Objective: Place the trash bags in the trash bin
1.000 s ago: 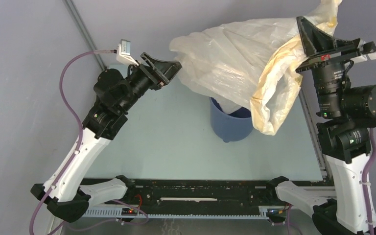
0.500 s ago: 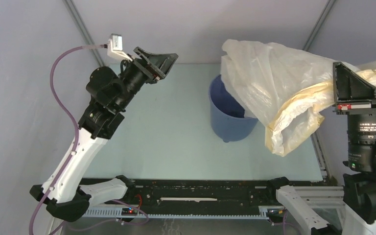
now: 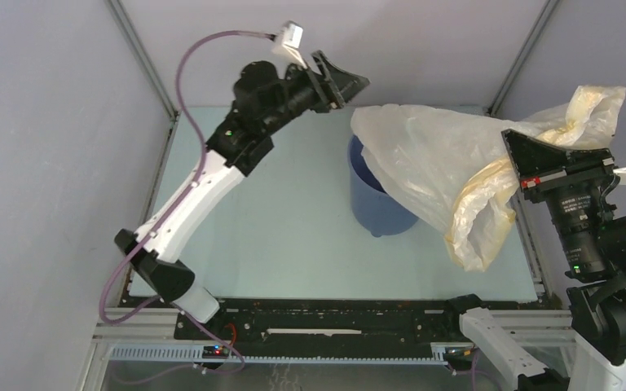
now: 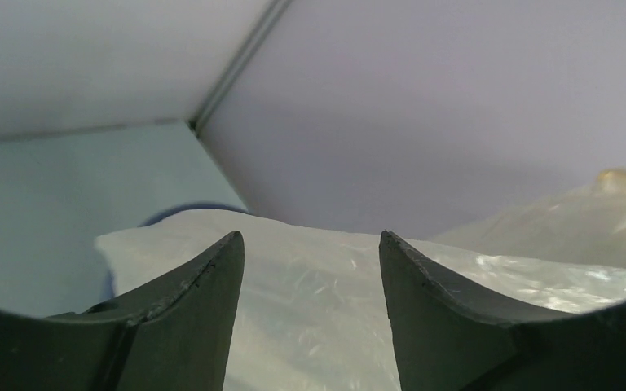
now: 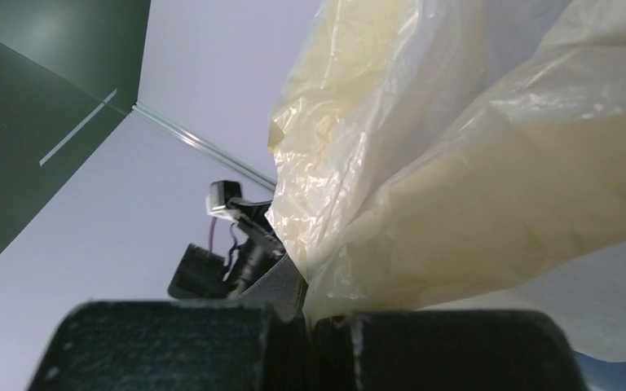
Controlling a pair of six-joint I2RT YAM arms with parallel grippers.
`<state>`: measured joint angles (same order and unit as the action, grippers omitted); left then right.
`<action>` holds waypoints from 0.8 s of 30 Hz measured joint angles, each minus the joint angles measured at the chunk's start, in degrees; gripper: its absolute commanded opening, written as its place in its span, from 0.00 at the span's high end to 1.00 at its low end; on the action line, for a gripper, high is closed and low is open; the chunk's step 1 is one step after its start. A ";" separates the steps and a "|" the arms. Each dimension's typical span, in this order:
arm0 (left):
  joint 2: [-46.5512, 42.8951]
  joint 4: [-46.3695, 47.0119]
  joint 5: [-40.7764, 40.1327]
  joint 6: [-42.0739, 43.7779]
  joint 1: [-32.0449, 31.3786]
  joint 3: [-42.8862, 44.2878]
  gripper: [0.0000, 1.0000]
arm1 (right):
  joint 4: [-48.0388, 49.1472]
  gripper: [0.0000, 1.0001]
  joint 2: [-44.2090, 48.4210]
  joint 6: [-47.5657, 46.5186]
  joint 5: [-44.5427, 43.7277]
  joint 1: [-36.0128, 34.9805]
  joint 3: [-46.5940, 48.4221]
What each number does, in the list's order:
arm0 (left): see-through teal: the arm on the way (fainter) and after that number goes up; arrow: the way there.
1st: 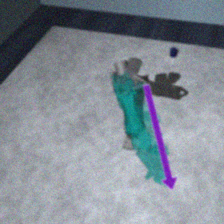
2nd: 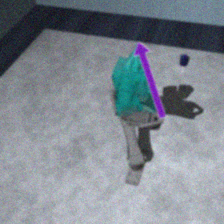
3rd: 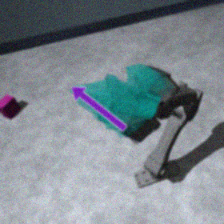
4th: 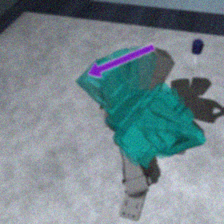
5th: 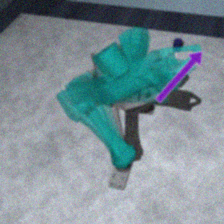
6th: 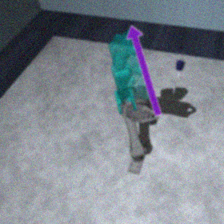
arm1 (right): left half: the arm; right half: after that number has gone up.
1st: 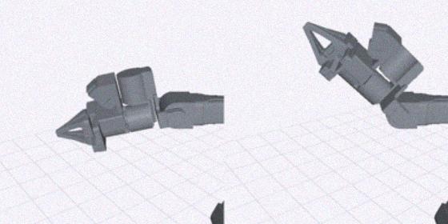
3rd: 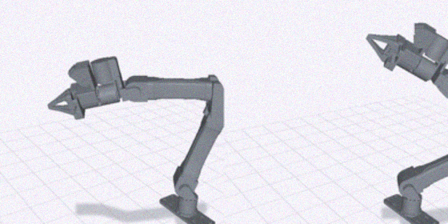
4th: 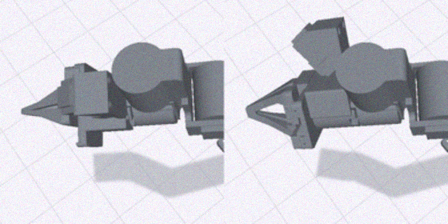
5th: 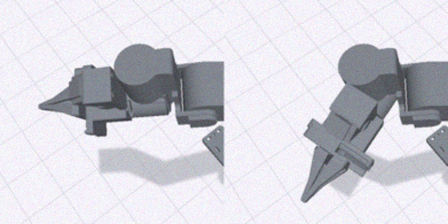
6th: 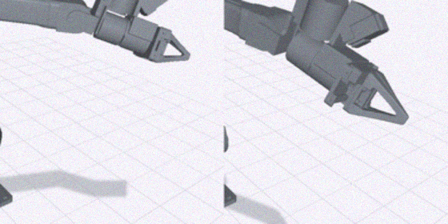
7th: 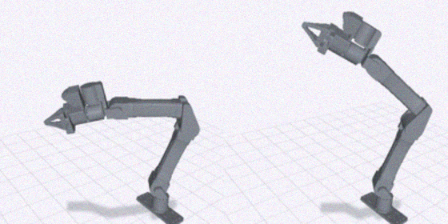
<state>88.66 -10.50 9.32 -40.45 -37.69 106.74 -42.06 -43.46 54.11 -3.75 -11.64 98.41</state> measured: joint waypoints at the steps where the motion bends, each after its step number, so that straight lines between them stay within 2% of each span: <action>1: 1.42 -0.13 0.37 0.00 -1.03 0.00 0.34 | -0.37 1.00 -0.02 0.09 0.26 0.00 0.00; 5: 6.54 -0.59 1.42 -0.20 -3.80 0.48 0.40 | -1.29 1.00 -0.52 0.26 1.51 0.00 1.20; 9: 10.38 -0.90 2.86 -1.81 -5.31 0.79 0.41 | -1.81 1.00 -0.68 0.52 1.77 0.00 2.21; 16: 11.19 1.84 3.45 -9.46 -9.18 -6.67 0.45 | 0.42 1.00 -2.34 1.81 4.87 0.00 2.67; 19: 14.05 1.53 4.46 -13.07 -9.99 -6.73 0.43 | 1.86 1.00 -4.79 1.77 6.40 0.00 3.56; 24: 16.52 -6.45 2.21 -11.10 -10.01 -6.16 0.34 | 3.28 1.00 -9.25 0.50 9.49 0.02 3.65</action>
<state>105.19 -16.95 11.53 -51.55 -47.70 100.57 -38.79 -52.71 54.61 5.74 -11.62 102.06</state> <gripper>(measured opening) 0.609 0.006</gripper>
